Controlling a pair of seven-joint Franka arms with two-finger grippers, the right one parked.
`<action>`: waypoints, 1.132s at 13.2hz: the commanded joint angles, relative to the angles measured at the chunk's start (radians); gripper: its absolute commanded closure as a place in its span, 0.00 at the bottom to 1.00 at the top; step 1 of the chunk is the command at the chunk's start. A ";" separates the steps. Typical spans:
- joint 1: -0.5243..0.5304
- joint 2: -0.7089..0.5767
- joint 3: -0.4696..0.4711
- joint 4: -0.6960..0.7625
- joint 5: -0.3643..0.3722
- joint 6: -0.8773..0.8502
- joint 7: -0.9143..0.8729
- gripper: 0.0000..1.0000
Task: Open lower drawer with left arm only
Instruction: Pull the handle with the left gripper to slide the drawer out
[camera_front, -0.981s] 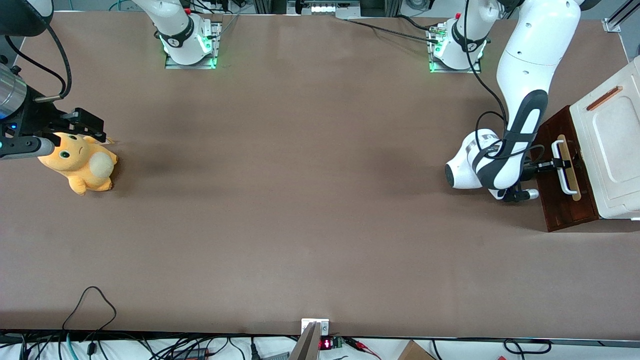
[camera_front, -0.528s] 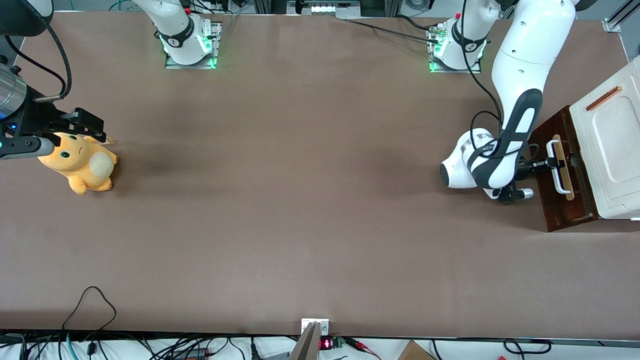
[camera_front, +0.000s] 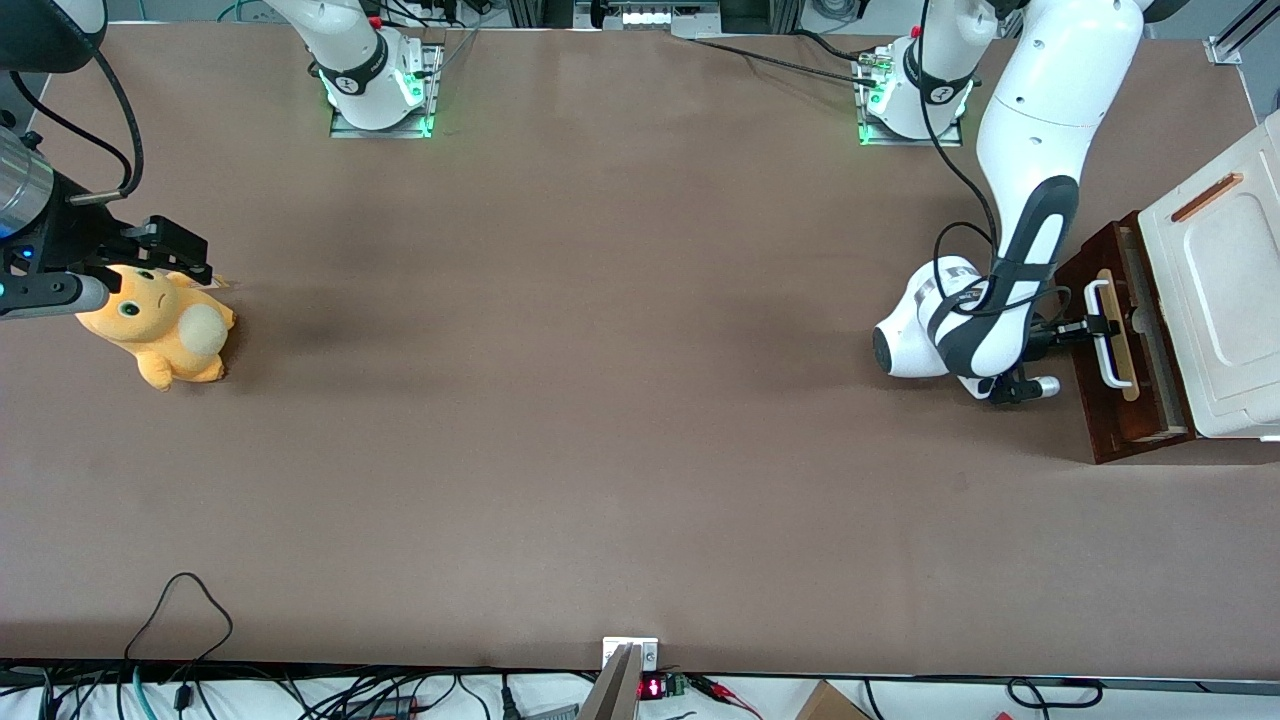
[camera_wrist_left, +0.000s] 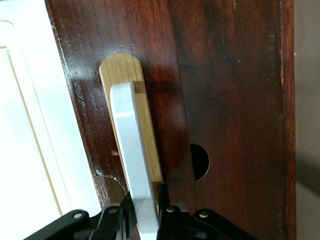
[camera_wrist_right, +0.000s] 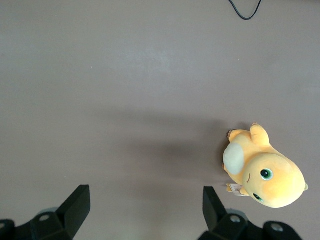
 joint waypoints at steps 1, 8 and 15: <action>-0.054 -0.013 -0.007 -0.018 -0.085 -0.056 -0.008 0.81; -0.097 -0.013 -0.007 -0.018 -0.136 -0.073 -0.029 0.81; -0.133 -0.013 -0.008 -0.006 -0.181 -0.096 -0.042 0.81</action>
